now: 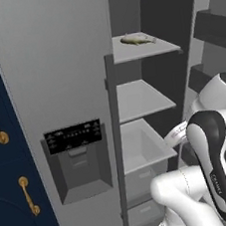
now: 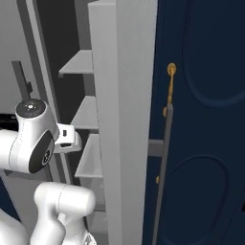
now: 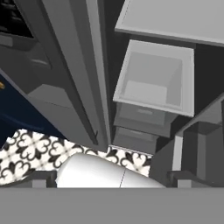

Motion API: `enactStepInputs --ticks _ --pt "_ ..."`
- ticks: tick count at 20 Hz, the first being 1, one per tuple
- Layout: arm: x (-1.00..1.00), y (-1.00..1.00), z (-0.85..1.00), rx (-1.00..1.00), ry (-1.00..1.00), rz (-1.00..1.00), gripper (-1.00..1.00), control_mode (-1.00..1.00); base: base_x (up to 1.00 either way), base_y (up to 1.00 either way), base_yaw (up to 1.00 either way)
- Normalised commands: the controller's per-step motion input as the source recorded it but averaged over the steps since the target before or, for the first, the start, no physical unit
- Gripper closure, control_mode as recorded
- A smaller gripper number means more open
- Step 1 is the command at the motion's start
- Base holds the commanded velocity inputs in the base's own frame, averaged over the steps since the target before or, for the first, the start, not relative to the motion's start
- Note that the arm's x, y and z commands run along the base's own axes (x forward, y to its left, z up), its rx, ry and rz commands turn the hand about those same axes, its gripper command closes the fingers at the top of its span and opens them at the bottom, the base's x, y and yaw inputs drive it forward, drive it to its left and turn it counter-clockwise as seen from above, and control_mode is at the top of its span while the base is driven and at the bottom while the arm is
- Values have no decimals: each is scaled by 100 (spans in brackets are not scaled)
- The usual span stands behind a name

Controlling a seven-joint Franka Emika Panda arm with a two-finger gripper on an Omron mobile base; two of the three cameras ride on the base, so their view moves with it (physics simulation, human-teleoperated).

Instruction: Place one avocado and one fish in each tupperware on the nearby counter, to pack two identical lunches.

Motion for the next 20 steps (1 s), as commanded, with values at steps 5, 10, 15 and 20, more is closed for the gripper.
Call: enactStepInputs --ticks 5,10,15,20 --pt "0 0 0 0 0 0 -100 100 6 2 -25" --pt "0 0 0 0 0 0 -100 -100 0 0 0" --pt "10 6 58 -3 -15 0 -100 -100 0 0 0" --pt "33 1 82 -5 -33 0 -100 -100 0 0 0"
